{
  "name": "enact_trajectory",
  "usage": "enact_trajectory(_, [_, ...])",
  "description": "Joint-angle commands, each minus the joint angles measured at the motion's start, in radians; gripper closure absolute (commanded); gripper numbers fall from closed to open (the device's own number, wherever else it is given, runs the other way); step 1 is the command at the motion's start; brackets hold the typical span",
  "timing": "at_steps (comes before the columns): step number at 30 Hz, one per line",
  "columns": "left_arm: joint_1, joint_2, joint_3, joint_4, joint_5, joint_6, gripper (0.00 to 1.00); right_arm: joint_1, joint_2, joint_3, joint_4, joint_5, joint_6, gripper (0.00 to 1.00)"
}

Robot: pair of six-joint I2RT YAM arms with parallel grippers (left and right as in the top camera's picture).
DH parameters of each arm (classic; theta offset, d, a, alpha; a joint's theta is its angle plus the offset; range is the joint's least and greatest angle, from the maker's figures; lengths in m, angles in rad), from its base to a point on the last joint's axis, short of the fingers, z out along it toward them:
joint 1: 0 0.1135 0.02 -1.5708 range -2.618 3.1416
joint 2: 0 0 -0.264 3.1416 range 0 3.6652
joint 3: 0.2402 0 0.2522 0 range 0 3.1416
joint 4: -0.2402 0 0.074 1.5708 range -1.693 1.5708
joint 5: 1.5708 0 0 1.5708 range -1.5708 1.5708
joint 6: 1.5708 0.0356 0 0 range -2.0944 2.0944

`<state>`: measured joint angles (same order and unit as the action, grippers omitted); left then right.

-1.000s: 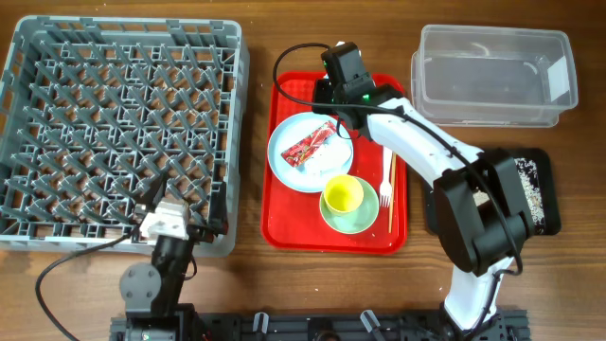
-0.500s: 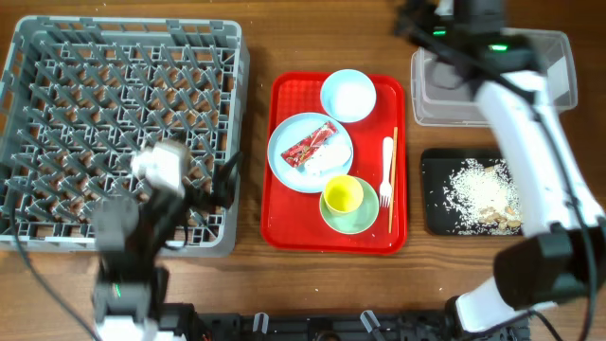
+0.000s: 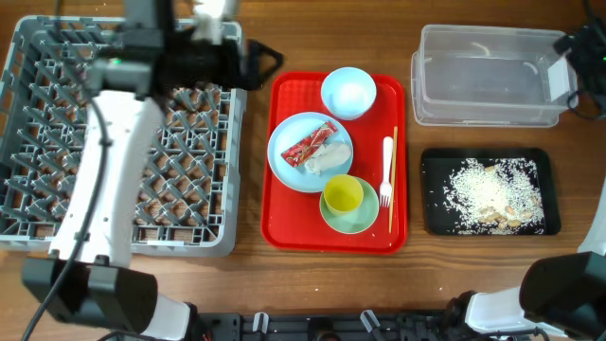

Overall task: Sort waste into correct bins and load items into the dishwasher rack
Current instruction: 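Bring the empty bowl back and set it on the red tray, then reach the left gripper to the white bowl and grasp it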

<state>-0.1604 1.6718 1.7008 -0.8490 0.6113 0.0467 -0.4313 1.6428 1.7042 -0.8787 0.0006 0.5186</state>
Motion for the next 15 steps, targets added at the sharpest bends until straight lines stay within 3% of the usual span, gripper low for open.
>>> enact_trajectory(1, [-0.14,0.05,0.142,-0.107,-0.21,-0.002,0.0,-0.022,-0.014,0.008,-0.001,0.006,0.006,0.0])
enact_trajectory(5, [-0.198,0.121,0.287,-0.195,-0.22,0.021,0.0,-0.021,-0.014,0.008,0.0,0.006,0.006,0.0])
enact_trajectory(8, [-0.244,0.147,0.287,-0.105,-0.22,0.11,0.0,-0.021,-0.014,0.008,0.0,0.005,0.006,0.0])
enact_trajectory(15, [-0.351,0.293,0.287,0.071,-0.22,0.111,0.0,-0.021,-0.014,0.008,0.0,0.006,0.006,0.0])
